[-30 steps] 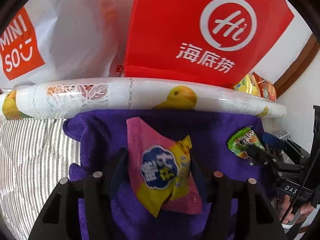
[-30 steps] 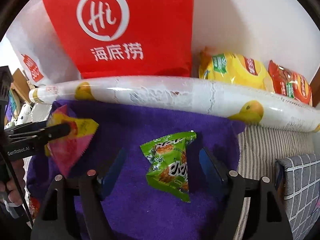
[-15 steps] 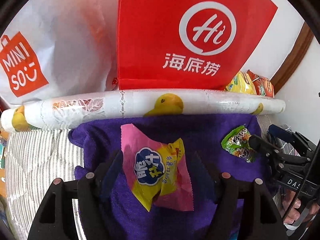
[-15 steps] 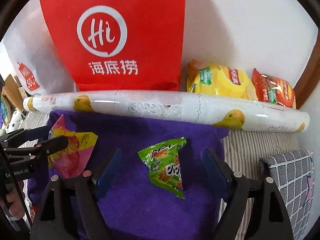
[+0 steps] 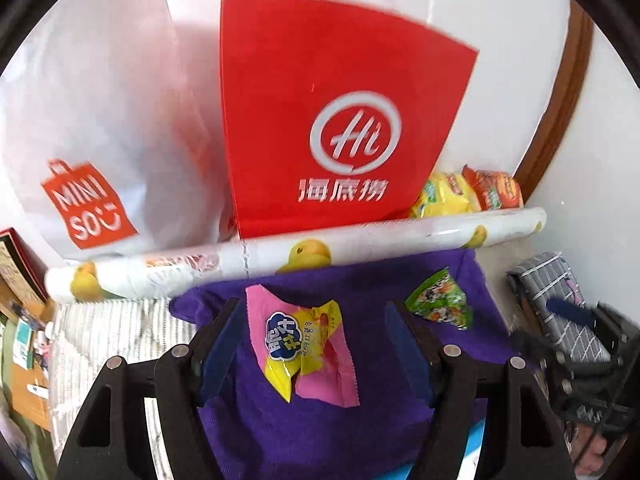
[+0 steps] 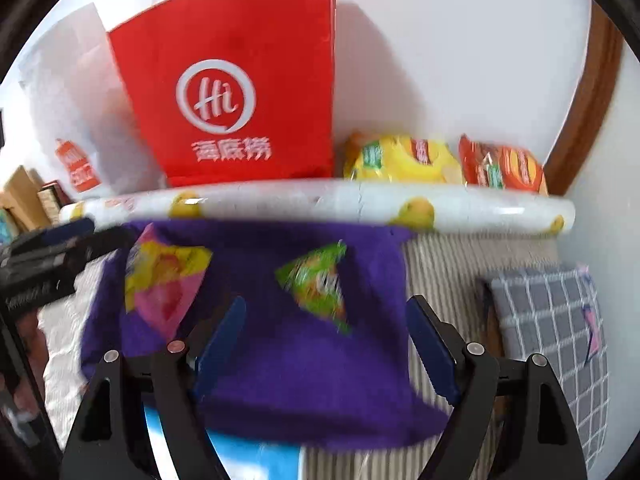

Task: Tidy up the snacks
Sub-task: 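Withdraw both tools from the towel toward the remaining snacks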

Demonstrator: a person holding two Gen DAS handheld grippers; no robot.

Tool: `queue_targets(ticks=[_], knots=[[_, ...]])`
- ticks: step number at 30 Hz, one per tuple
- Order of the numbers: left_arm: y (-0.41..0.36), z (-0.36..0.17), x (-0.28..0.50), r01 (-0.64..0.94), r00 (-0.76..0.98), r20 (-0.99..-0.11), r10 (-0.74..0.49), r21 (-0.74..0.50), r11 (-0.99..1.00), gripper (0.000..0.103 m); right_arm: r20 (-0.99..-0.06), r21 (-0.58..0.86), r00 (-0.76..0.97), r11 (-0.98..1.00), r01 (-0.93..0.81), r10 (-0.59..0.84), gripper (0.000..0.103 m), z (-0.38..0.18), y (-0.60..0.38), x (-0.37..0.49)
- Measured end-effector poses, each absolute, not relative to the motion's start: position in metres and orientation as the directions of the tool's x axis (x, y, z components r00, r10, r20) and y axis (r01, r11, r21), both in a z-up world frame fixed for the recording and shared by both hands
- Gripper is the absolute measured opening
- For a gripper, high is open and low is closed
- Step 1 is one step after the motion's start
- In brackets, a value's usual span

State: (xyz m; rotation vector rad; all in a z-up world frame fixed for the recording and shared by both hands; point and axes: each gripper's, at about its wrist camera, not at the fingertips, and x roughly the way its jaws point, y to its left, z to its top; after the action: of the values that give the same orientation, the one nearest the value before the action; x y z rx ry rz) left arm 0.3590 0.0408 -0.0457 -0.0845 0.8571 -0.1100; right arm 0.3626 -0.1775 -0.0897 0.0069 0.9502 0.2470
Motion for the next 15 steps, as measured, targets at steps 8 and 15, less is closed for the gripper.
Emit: queue_targets(ticks=[8, 15], knots=[[0.054, -0.026, 0.302, 0.031, 0.658, -0.744, -0.116, -0.127, 0.991, 0.07, -0.782, 0.199, 0.564, 0.964, -0.176, 0.264, 0.082, -0.085, -0.2, 0.282], [0.076, -0.037, 0.251, 0.002, 0.624, -0.77, -0.135, -0.171, 0.985, 0.07, -0.803, 0.247, 0.521, 0.957, -0.154, 0.291, 0.082, -0.105, -0.203, 0.227]])
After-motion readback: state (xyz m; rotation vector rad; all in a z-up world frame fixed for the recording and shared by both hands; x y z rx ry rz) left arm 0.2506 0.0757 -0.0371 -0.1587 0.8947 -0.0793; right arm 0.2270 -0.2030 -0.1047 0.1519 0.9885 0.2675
